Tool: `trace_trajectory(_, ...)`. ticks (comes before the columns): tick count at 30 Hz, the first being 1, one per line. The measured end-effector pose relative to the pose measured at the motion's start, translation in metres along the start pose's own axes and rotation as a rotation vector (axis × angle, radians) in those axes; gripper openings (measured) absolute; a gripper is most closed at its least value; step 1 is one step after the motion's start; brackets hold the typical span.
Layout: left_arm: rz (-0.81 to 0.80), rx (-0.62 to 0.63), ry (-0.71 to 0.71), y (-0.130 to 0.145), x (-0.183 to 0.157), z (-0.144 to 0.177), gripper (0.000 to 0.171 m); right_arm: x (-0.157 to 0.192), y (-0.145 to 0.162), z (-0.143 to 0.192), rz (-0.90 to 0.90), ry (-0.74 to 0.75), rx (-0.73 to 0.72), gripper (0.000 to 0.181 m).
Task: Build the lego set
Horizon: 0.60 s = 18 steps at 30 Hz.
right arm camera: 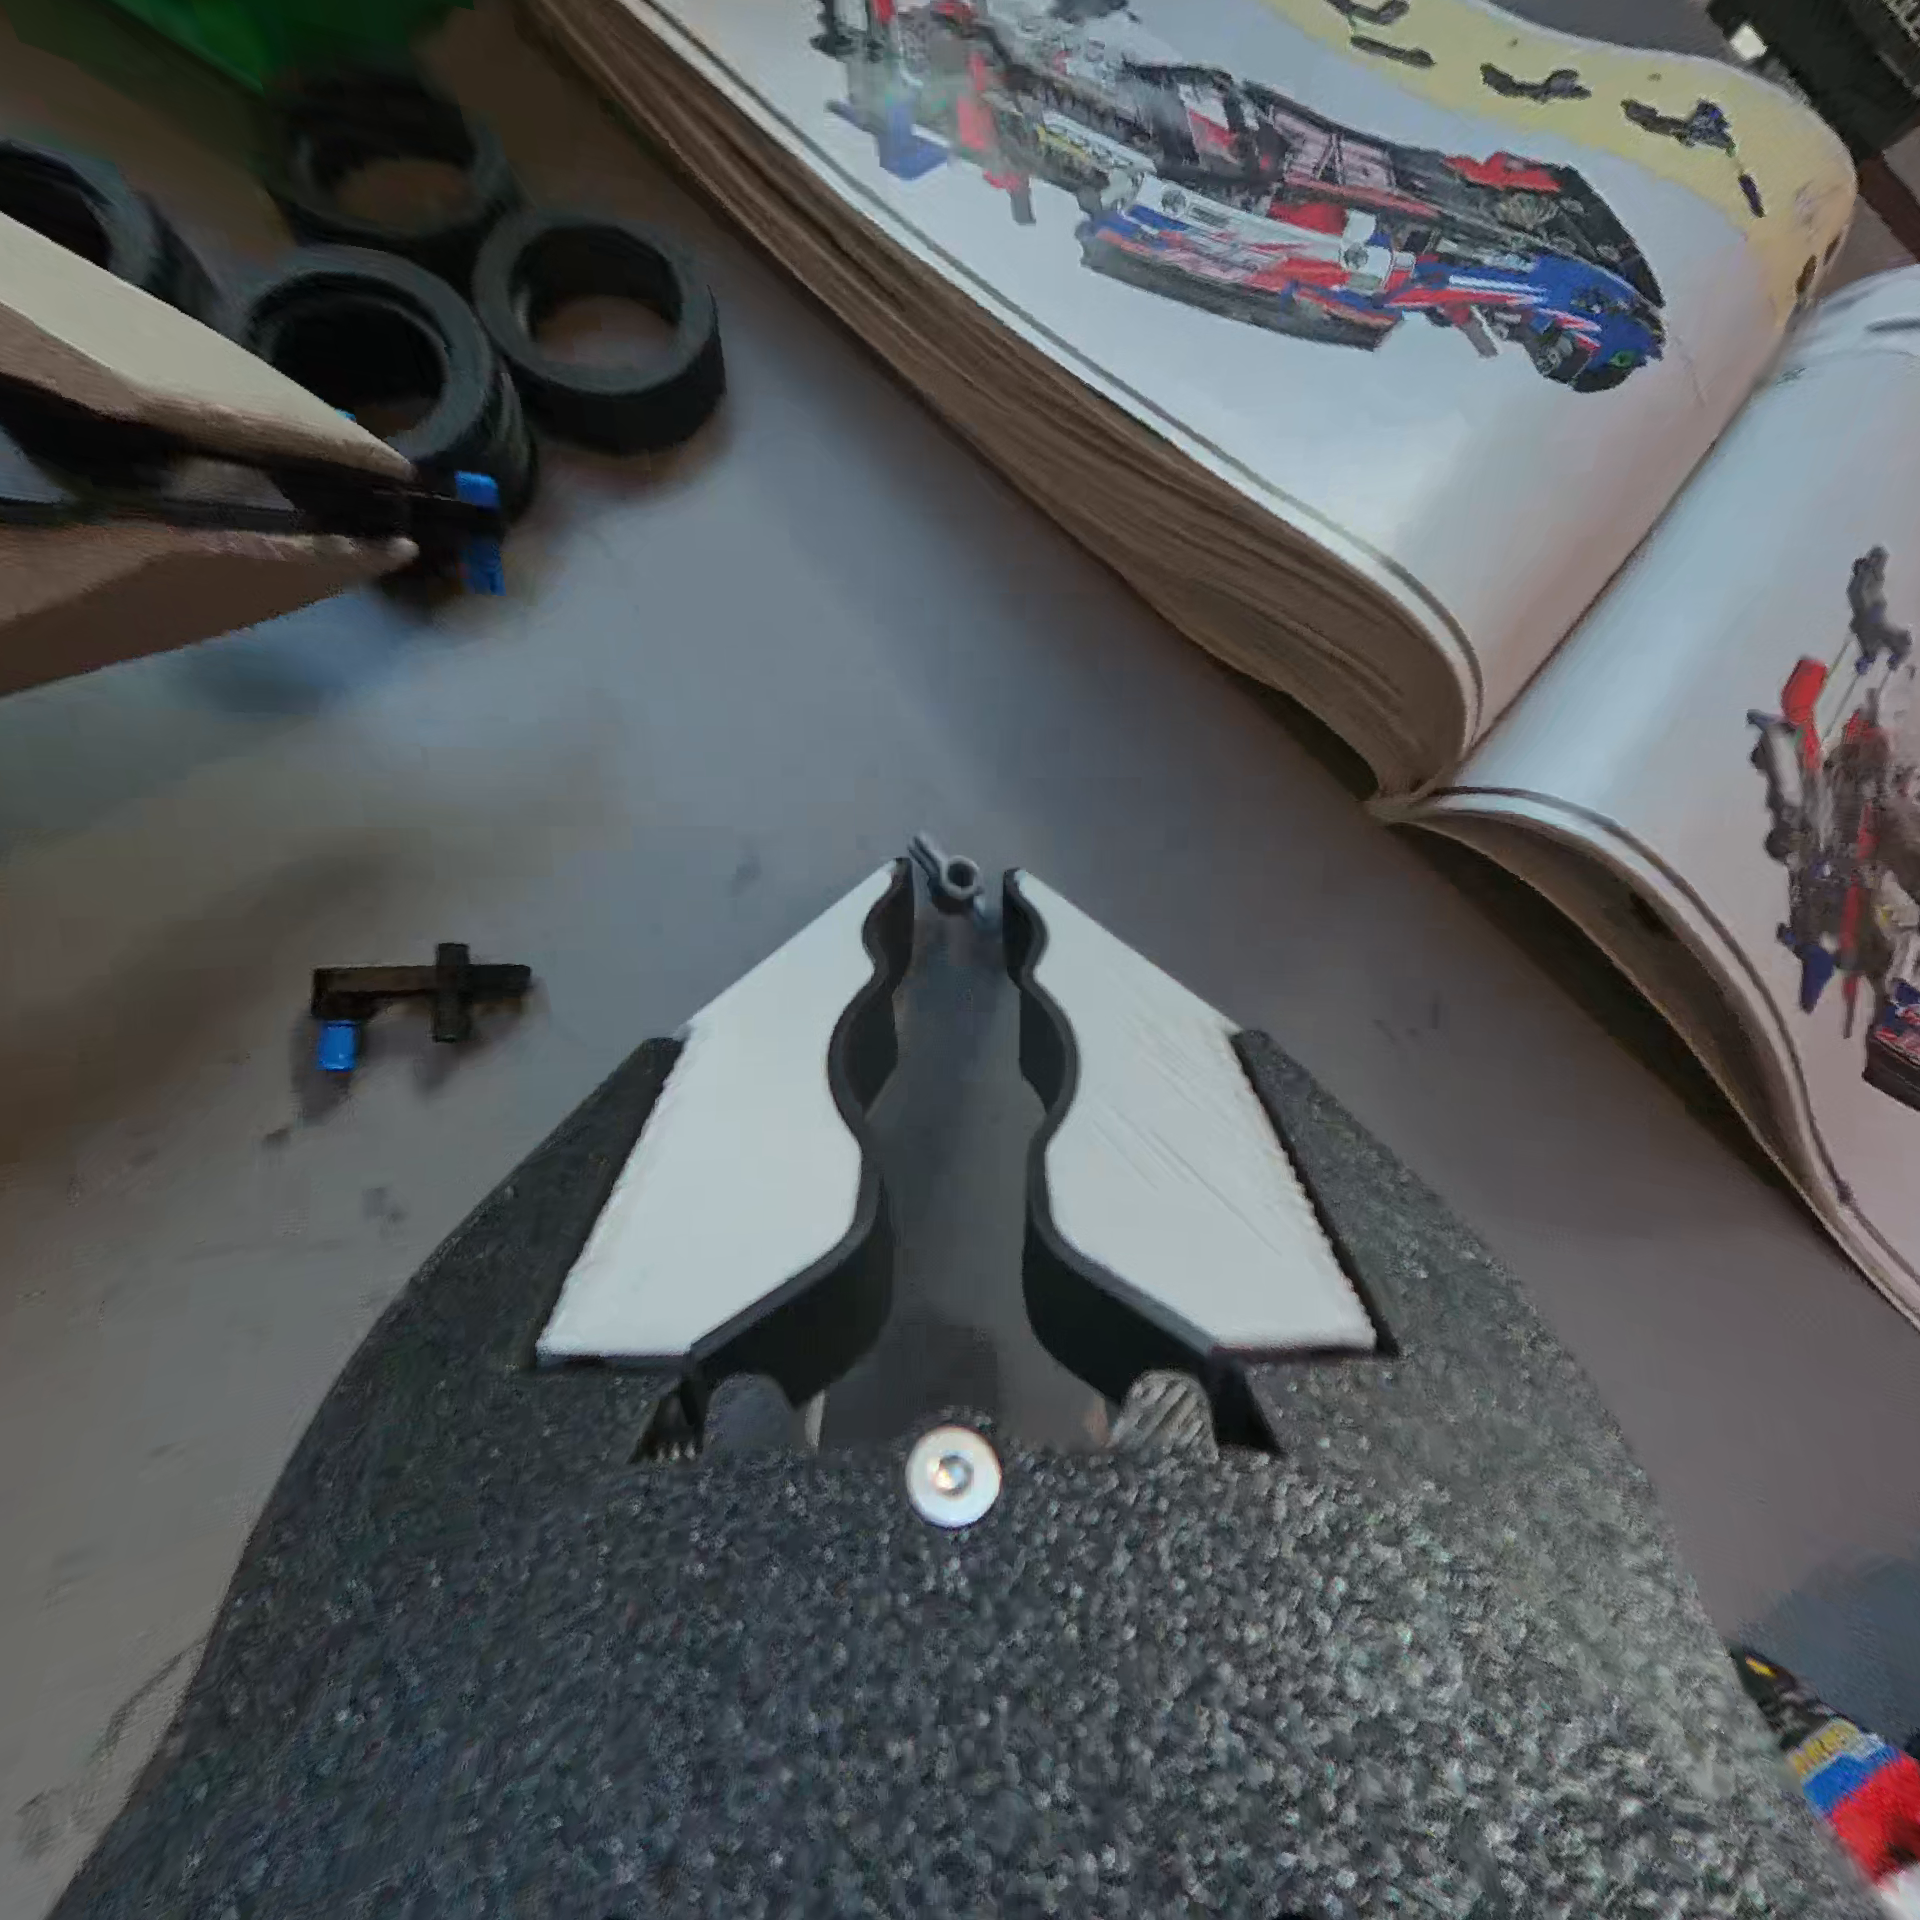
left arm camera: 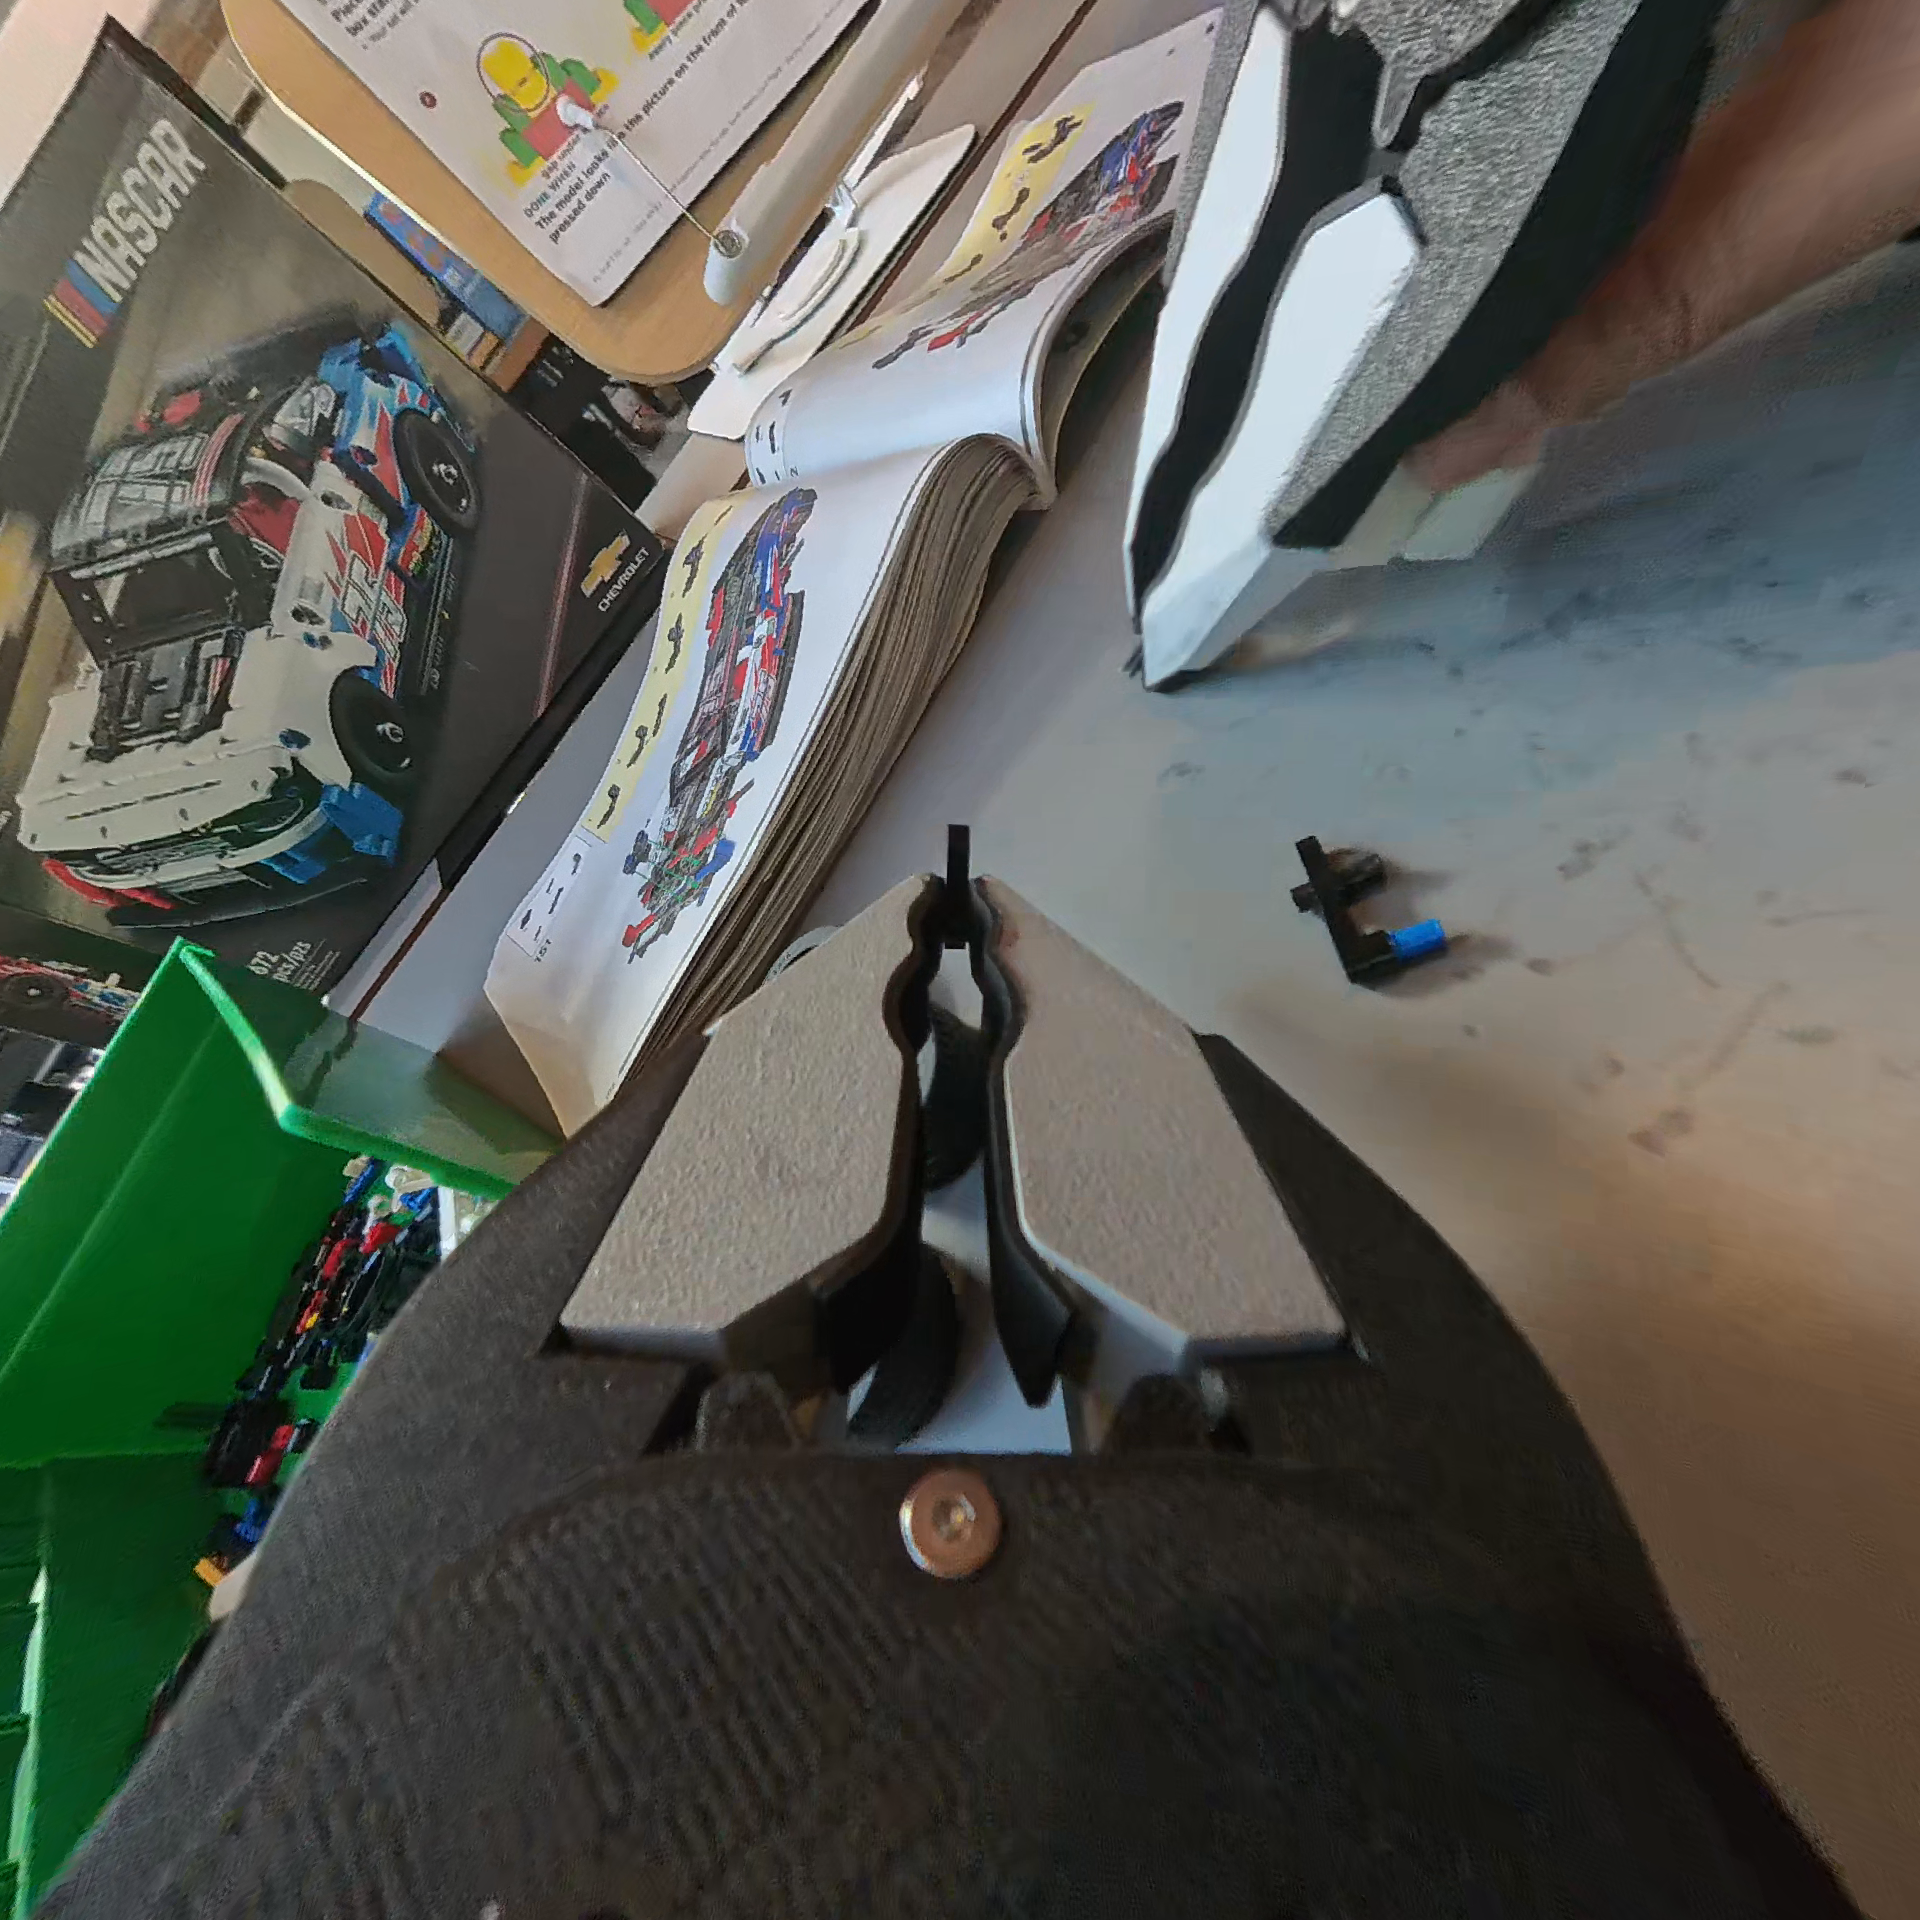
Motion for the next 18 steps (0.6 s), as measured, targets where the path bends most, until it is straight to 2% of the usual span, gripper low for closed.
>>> trace_trajectory(4,-0.04,0.003,-0.037,-0.001,0.0,0.0,0.001,-0.003,-0.008,0.009,0.067,0.13,-0.026,0.027)
trace_trajectory(7,-0.036,-0.007,-0.049,-0.002,0.001,0.001,0.001,0.003,-0.003,0.013,0.044,0.132,-0.007,0.045)
trace_trajectory(10,-0.051,-0.002,-0.073,-0.002,0.001,0.003,0.001,0.005,-0.007,0.031,0.086,0.217,-0.082,0.042)
trace_trajectory(16,-0.042,0.014,-0.087,0.001,0.002,0.005,0.001,0.011,-0.002,0.062,0.05,0.239,-0.135,0.047)
trace_trajectory(18,-0.009,0.013,-0.081,0.002,0.003,0.009,0.001,0.021,-0.002,0.068,0.047,0.206,-0.166,0.047)
Point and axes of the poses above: each gripper's, where its closed fingertips meet, z back along the fingers, y out of its underside, x = y × z across the jaws, the point moved 2 cm from there along z, back along the fingers, and after that the axes turned 8 degrees about z, right-handed, at the moved point
